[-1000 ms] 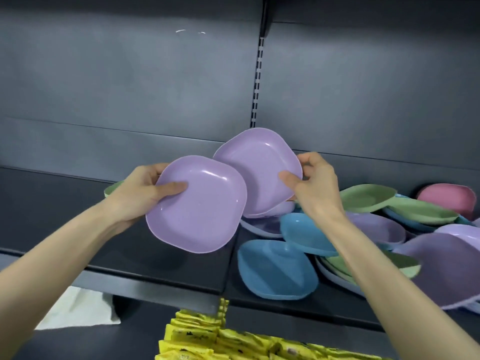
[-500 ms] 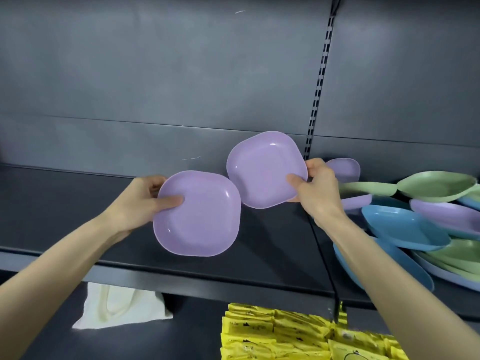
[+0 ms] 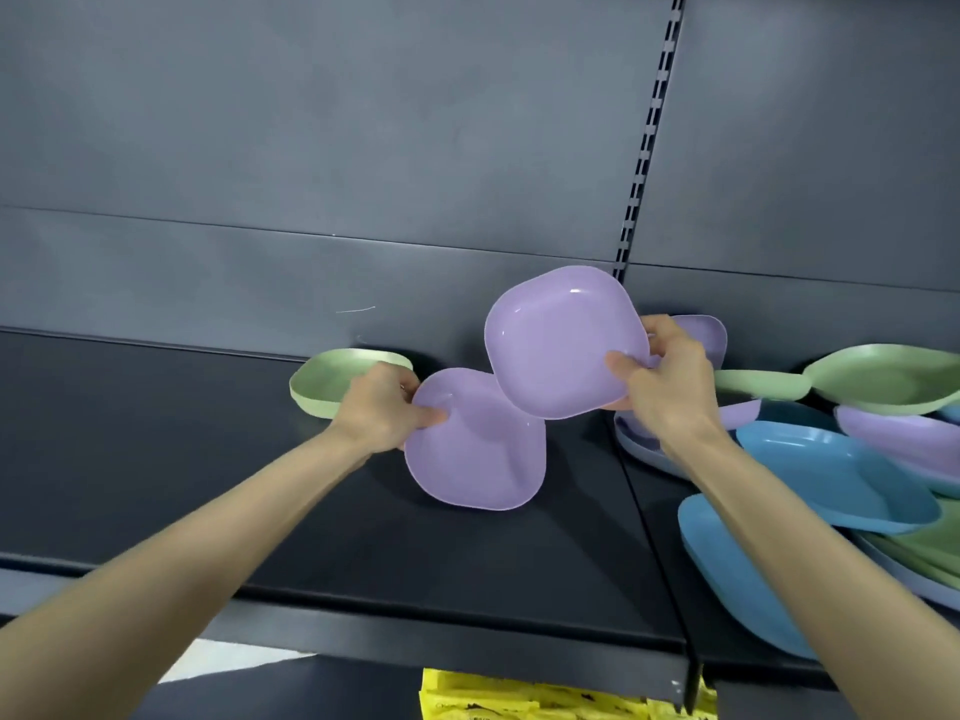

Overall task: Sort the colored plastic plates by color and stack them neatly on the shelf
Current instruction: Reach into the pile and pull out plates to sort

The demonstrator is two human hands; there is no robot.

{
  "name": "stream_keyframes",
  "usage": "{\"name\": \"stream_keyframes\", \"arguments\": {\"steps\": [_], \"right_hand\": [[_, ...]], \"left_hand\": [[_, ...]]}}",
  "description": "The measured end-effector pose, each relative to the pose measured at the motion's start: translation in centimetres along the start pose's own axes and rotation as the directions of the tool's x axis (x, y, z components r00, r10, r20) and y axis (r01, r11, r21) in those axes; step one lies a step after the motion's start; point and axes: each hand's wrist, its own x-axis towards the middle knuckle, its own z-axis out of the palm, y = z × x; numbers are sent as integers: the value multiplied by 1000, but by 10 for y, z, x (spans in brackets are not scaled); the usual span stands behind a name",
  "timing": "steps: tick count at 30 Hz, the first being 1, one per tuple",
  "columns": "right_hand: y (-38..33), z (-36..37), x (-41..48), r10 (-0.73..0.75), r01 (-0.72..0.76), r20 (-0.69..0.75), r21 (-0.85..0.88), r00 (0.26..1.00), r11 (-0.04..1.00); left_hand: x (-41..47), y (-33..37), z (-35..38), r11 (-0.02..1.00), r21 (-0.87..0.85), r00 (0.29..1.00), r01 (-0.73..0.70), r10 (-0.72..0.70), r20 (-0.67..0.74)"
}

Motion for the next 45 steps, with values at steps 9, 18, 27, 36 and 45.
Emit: {"name": "stream_keyframes", "arguments": {"steps": [9,18,27,36,45], "right_hand": [[11,8,10,82,-81,64,-9,995,997],[15,35,7,181,-191,178,41,967,981],[19,52,-1,114,36,315,-433,942,901],[36,58,10,196,100,456,-548,868,831],[40,58,18,202,177,503,-607,840,775]], "left_hand": [[19,-2,20,955,295,999,17,-25,21],[5,13,-11,975,-167,970,-143,172,170],[16,-1,3,973,-117,980,-197,195,-35],[27,-18,9,981,97,982,-166,156,104],[30,-22,15,975,182,969,-128,84,230]]}}
